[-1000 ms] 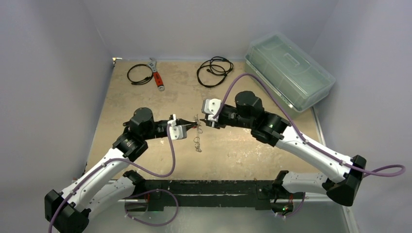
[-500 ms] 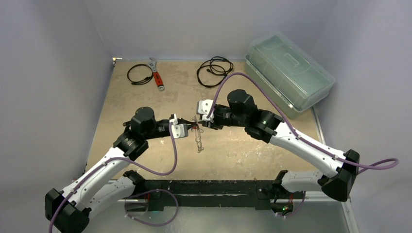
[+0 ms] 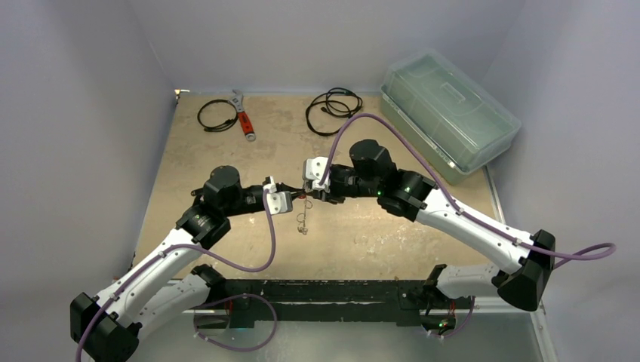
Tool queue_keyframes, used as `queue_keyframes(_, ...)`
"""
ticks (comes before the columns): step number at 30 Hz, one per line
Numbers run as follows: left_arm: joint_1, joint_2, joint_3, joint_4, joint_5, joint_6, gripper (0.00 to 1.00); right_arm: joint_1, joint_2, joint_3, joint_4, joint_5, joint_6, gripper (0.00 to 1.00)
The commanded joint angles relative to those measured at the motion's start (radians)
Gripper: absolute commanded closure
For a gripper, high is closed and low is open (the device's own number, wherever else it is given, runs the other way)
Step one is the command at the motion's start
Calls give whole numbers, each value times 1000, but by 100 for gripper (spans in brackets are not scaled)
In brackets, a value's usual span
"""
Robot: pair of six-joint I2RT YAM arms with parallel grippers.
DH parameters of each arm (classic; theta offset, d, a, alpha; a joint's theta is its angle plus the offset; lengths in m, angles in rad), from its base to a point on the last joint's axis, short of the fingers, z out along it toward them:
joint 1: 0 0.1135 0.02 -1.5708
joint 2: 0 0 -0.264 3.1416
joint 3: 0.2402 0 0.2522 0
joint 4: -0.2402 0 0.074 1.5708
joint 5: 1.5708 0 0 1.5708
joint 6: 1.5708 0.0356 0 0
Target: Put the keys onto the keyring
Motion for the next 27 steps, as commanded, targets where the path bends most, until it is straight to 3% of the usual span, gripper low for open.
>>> queue_keyframes(1, 4, -15, 46, 50, 23, 5, 100, 5, 14, 31, 27, -20, 0, 68)
queue_keyframes(14, 4, -19, 43, 50, 24, 6, 100, 6, 28, 30, 34, -8, 0, 92)
queue_keyframes(16, 4, -20, 43, 49, 21, 6, 100, 6, 30, 29, 36, -9, 1, 100)
queue_keyframes(20, 4, -30, 40, 51, 5, 10, 100, 6, 24, 27, 50, -4, 4, 100)
queue_keyframes(24, 4, -50, 25, 62, -32, 12, 79, 6, -23, -7, 116, 17, 9, 100)
queue_keyframes(27, 4, -59, 14, 74, -42, 7, 72, 7, -65, -42, 171, 17, 13, 100)
